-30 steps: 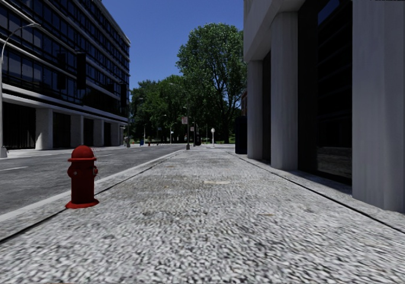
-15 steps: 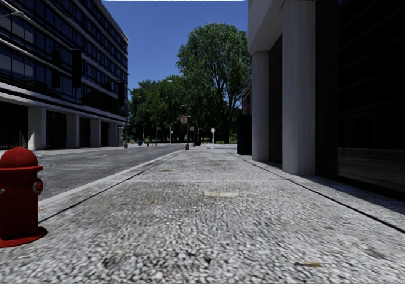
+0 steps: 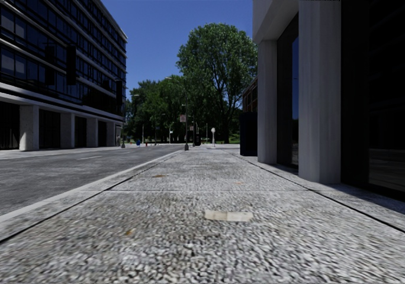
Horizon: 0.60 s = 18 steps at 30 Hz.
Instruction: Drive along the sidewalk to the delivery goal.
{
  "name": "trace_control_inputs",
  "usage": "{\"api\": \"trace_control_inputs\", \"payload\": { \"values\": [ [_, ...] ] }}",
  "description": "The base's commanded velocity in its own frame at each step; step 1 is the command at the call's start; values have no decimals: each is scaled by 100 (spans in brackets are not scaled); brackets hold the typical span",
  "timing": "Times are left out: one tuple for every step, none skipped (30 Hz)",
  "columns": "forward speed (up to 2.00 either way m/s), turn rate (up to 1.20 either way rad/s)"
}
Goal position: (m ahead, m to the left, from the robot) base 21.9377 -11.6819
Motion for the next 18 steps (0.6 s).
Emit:
{"api": "trace_control_inputs", "payload": {
  "values": [
    [200, 0],
    [200, 0],
    [200, 0],
    [200, 0],
    [200, 0],
    [200, 0],
    [200, 0],
    [200, 0],
    [200, 0],
    [200, 0],
    [200, 0],
    [200, 0],
    [200, 0],
    [200, 0],
    [200, 0],
    [200, 0],
    [200, 0],
    [200, 0]
  ]
}}
